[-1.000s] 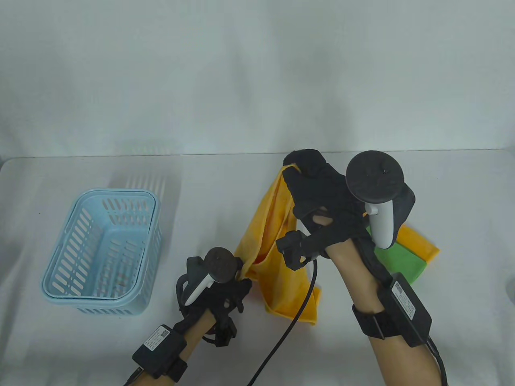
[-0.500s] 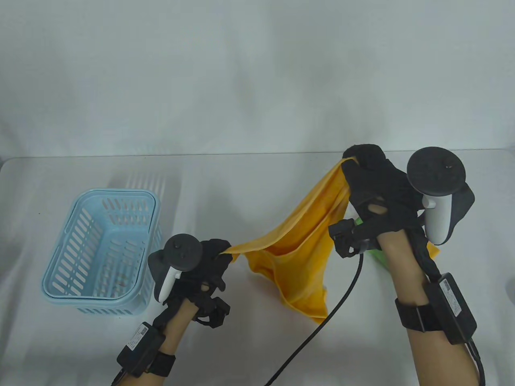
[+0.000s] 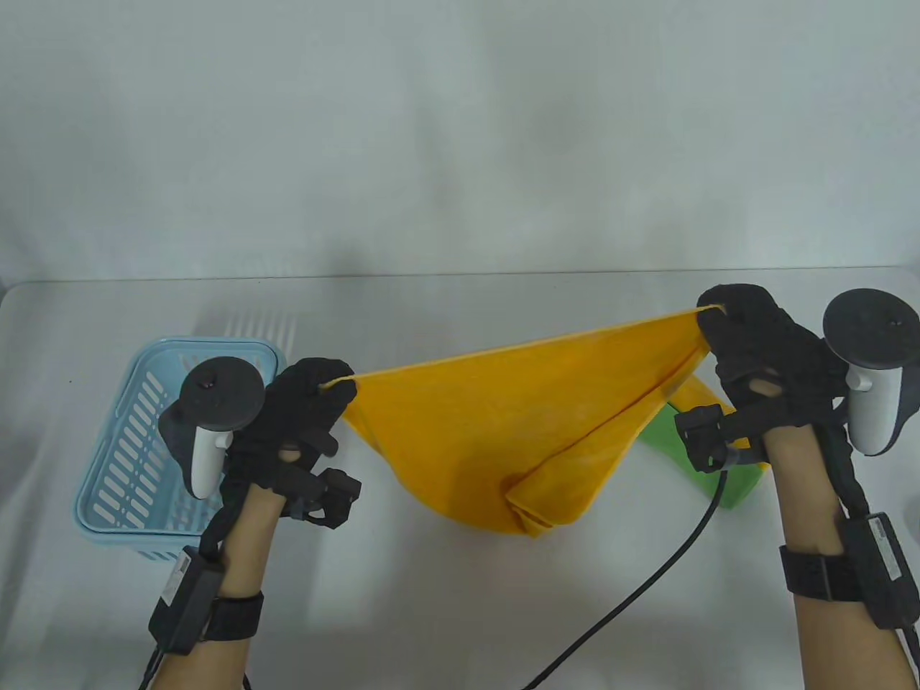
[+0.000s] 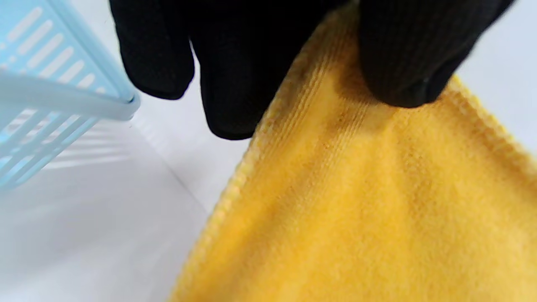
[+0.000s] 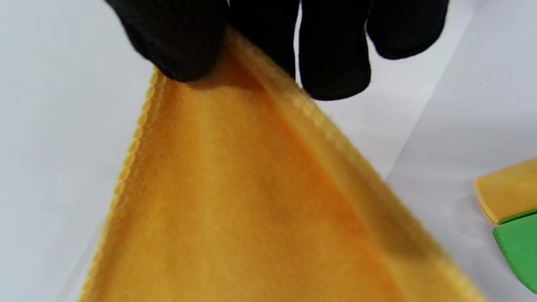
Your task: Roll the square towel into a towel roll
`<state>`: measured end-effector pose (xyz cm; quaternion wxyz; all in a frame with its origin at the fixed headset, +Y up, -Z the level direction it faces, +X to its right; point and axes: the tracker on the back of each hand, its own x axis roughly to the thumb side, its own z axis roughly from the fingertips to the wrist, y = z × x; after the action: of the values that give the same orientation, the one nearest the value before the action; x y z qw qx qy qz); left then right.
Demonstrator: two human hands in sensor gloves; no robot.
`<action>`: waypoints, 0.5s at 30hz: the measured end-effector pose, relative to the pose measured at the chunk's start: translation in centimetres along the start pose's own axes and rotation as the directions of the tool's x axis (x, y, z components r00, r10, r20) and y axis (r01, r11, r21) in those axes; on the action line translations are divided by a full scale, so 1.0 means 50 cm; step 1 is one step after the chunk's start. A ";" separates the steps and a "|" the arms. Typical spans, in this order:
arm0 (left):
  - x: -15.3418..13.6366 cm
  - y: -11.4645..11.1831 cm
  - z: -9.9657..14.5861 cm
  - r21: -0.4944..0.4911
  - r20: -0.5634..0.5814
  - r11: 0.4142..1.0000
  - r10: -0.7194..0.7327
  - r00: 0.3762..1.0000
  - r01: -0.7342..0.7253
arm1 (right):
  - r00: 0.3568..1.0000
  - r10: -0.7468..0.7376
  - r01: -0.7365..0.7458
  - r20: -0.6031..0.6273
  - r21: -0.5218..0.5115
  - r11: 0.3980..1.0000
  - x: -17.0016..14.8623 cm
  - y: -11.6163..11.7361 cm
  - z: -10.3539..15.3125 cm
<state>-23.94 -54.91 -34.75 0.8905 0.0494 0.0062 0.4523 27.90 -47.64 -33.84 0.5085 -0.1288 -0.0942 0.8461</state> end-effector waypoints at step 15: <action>0.129 0.148 0.041 -0.025 0.210 0.998 0.058 0.976 -0.054 | 0.983 -0.114 0.110 0.145 0.037 0.993 0.033 -0.062 0.069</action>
<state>-25.95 -45.54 -31.79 0.8735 0.0888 -0.0939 0.4694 28.67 -44.85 -29.87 0.5488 -0.0534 -0.1260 0.8246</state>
